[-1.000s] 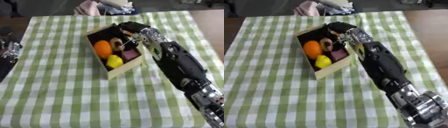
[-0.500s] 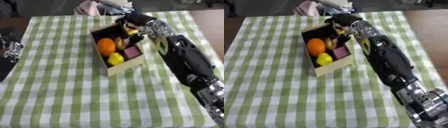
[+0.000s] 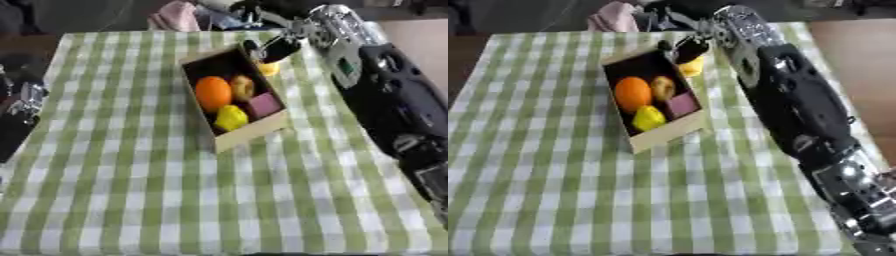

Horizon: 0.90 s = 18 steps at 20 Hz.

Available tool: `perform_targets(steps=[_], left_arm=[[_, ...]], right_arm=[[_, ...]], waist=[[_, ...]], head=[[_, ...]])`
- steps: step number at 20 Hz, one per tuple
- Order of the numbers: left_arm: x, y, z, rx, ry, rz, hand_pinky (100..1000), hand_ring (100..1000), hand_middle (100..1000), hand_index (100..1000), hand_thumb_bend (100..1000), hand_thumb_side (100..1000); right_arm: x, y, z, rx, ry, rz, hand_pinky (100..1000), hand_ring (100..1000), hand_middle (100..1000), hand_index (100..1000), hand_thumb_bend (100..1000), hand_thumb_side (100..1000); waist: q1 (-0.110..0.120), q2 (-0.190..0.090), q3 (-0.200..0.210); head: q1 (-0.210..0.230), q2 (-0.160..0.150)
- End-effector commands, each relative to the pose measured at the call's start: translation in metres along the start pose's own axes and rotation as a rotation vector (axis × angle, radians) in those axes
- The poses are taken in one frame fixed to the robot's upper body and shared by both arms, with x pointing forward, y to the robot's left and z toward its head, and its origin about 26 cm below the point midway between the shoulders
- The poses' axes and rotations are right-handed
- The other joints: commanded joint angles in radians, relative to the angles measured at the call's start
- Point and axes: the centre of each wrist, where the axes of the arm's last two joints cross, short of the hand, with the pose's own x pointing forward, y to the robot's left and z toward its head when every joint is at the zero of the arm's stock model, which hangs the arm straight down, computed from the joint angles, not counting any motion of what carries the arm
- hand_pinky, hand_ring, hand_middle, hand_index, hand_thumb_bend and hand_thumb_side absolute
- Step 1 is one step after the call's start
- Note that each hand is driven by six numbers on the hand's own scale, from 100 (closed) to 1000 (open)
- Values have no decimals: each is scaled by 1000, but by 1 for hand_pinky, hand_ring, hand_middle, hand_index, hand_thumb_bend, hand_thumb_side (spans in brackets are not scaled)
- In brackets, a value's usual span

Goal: Pick up objects on the table and place them in the box.

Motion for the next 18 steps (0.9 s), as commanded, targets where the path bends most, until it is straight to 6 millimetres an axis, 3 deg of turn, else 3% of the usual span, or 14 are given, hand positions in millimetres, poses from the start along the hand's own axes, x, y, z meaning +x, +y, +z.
perform_targets(steps=[1, 10, 18], left_arm=[[6, 5, -2, 18, -23, -10, 731, 547, 674, 821, 100, 723], [7, 0, -2, 3, -25, 12, 731, 545, 673, 821, 100, 737], [9, -3, -2, -8, -29, 22, 731, 544, 672, 821, 100, 739]], right_arm=[[-14, -21, 8, -45, 53, -12, 767, 745, 741, 969, 100, 232], [-67, 22, 21, -35, 333, -188, 723, 735, 743, 971, 100, 212], [-89, 46, 30, -38, 450, -292, 723, 739, 747, 971, 100, 218]], waist=[[-13, -2, 5], [-12, 15, 51], [-12, 24, 82]], head=[[-5, 3], [-36, -17], [-72, -37]])
